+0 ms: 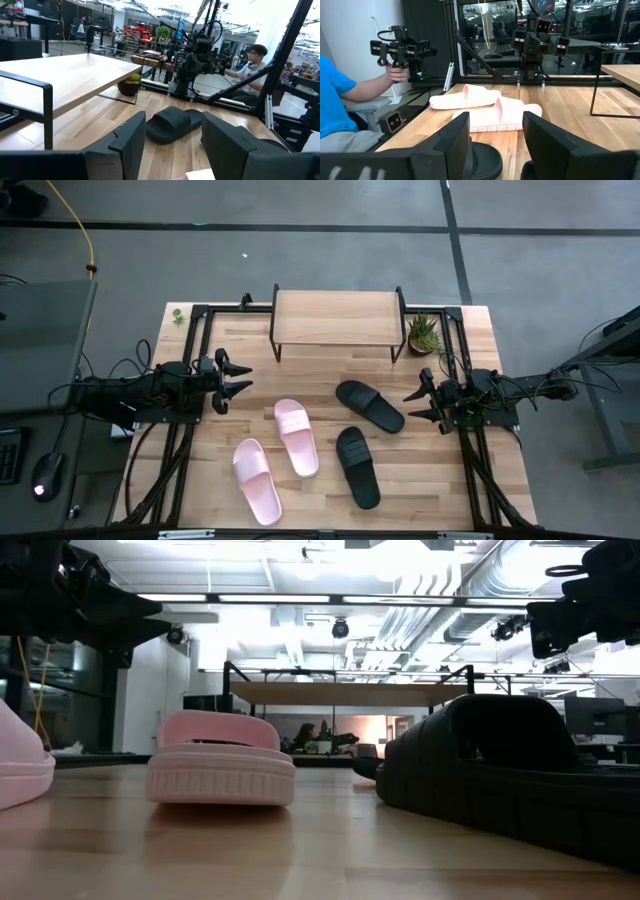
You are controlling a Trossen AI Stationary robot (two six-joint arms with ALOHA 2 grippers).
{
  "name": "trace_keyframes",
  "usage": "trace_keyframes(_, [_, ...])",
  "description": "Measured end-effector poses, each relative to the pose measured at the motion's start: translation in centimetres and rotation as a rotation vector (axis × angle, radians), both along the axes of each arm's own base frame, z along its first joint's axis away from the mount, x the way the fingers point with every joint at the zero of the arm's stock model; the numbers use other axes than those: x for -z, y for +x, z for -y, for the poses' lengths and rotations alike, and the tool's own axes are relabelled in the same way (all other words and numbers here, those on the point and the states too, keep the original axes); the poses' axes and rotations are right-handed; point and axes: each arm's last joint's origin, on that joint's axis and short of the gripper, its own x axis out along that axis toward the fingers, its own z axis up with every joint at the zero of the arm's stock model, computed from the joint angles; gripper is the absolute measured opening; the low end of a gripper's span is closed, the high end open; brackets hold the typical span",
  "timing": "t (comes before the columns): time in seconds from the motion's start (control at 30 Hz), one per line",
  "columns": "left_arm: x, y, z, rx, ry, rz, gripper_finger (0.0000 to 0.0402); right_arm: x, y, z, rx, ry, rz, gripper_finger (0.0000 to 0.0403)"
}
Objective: Pick and place slides into the shelf
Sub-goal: Put the right black slipper on the shelf
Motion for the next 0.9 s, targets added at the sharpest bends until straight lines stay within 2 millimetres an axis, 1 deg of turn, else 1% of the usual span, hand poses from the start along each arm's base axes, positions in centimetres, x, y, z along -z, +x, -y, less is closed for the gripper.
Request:
trace_keyframes(0.23, [-0.1, 0.0, -0.1, -0.034, -0.003, 0.007, 0.0175, 0.0, 0.0, 0.0, 0.007, 0.004, -0.001, 0.0176])
trace_keyframes(0.37, [-0.1, 0.0, -0.1, -0.049, -0.001, 0.012, 0.0175, 0.0, 0.0, 0.0, 0.005, 0.041, -0.011, 0.0176])
trace_keyframes(0.5, [-0.6, -0.1, -0.3, -0.104, 0.003, 0.065, 0.0175, 0.0, 0.0, 0.0, 0.005, 0.064, -0.017, 0.0176])
trace_keyframes(0.63, [-1.4, -0.3, -0.4, -0.158, 0.020, 0.092, 0.0175, 0.0, 0.0, 0.0, 0.007, 0.025, -0.007, 0.0176])
trace_keyframes(0.77, [-1.6, -0.4, -0.5, -0.181, 0.021, 0.097, 0.0175, 0.0, 0.0, 0.1, 0.043, 0.023, -0.005, 0.0176])
trace_keyframes(0.9, [-1.6, -0.4, -0.4, -0.156, 0.018, 0.098, 0.0175, 0.0, 0.1, 0.3, 0.093, 0.035, -0.006, 0.0176])
